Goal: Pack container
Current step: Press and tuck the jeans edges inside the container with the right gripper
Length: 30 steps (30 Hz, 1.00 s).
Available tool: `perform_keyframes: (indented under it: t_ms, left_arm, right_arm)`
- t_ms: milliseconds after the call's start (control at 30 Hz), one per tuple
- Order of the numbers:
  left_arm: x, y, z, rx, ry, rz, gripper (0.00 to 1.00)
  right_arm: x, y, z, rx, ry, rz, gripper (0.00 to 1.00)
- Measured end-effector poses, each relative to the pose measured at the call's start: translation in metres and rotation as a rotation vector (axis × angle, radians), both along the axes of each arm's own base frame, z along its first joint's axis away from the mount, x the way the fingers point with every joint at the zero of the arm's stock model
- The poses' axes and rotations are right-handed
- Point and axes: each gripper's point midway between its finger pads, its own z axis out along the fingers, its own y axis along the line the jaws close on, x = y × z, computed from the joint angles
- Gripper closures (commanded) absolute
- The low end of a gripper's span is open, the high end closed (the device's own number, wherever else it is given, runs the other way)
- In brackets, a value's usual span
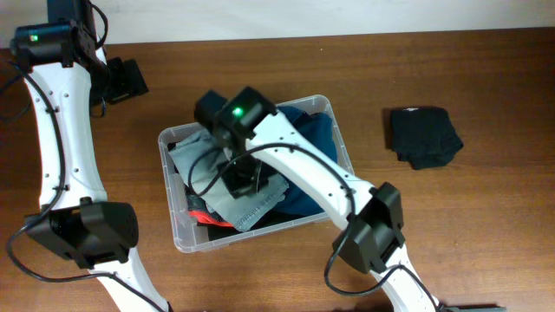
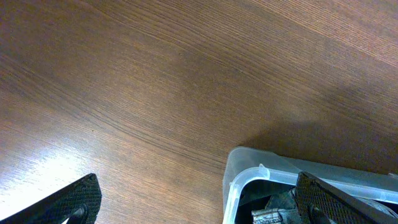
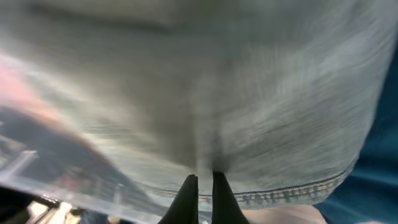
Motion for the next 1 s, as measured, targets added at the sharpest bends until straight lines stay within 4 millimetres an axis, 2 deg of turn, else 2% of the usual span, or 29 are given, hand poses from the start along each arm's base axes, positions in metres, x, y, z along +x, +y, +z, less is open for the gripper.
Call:
perform_keyframes:
  t_ms: [100, 333, 567, 700, 767, 867, 1000]
  left_arm:
    - [0.000, 0.000, 0.000, 0.000, 0.000, 0.000, 0.01]
    - [0.000, 0.000, 0.000, 0.000, 0.000, 0.000, 0.01]
    - [0.000, 0.000, 0.000, 0.000, 0.000, 0.000, 0.00]
    - [0.000, 0.000, 0.000, 0.000, 0.000, 0.000, 0.00]
    - [0.000, 0.000, 0.000, 0.000, 0.000, 0.000, 0.00]
    - [0.000, 0.000, 0.000, 0.000, 0.000, 0.000, 0.01]
    - [0.000, 0.000, 0.000, 0.000, 0.000, 0.000, 0.01]
  right_arm:
    - [0.002, -0.003, -0.019, -0.043, -0.007, -0.015, 0.96]
    - [0.018, 0.014, -0.058, 0.010, -0.056, -0.042, 0.96]
    - [0.022, 0.036, -0.055, 0.120, -0.055, -0.047, 0.96]
    - [0.019, 0.037, -0.042, 0.129, -0.041, -0.048, 0.96]
    - [0.020, 0.039, -0.029, 0.145, -0.047, -0.048, 0.96]
    - [0.027, 0.044, -0.003, 0.183, -0.092, -0.046, 0.96]
    - [0.047, 0.058, 0.039, 0.276, -0.214, -0.044, 0.96]
